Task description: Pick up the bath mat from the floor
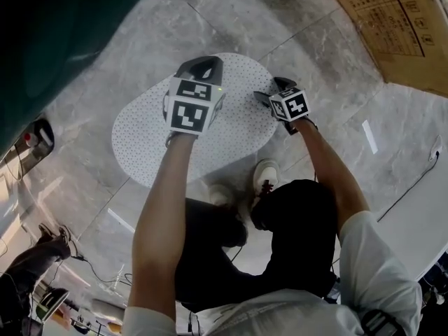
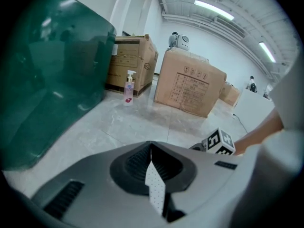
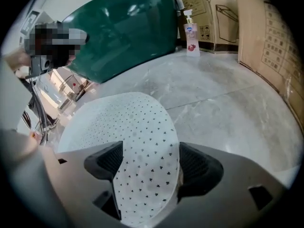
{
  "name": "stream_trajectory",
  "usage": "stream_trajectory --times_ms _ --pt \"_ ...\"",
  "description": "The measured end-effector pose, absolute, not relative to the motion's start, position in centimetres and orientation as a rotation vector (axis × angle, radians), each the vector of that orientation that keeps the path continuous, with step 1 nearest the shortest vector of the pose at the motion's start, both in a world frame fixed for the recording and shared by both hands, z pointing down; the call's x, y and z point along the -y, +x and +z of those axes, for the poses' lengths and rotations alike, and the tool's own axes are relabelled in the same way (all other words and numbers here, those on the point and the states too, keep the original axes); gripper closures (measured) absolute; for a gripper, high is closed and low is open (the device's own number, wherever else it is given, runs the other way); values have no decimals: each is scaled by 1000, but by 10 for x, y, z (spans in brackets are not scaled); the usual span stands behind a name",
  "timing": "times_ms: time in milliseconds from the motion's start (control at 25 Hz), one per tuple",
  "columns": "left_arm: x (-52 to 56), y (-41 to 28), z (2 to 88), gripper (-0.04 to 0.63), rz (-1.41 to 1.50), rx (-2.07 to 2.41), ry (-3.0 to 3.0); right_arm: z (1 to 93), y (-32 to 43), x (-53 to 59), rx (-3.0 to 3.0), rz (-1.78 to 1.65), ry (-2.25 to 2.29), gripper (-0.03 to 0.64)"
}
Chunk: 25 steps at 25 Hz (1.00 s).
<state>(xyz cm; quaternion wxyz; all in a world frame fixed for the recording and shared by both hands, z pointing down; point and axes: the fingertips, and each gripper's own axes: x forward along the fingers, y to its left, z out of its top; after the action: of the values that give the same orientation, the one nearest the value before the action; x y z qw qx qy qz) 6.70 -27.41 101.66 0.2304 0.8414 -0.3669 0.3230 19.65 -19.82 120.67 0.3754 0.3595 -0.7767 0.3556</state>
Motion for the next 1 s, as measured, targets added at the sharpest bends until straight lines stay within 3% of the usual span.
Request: stream_trajectory --times_ms 520,840,920,960,1000 --pt "281 59 1010 578 862 1054 2308 1204 176 181 1998 997 812 256" --pt "280 39 1003 578 848 1110 2273 1206 124 150 1999 999 638 268" --pt "279 30 1001 578 836 1130 2258 1208 127 152 1980 1030 656 354" --pt "279 26 1001 578 827 1141 2246 1208 125 150 1978 1040 649 456" --pt "278 21 1001 578 815 1154 2231 1207 121 148 1977 1039 638 516"
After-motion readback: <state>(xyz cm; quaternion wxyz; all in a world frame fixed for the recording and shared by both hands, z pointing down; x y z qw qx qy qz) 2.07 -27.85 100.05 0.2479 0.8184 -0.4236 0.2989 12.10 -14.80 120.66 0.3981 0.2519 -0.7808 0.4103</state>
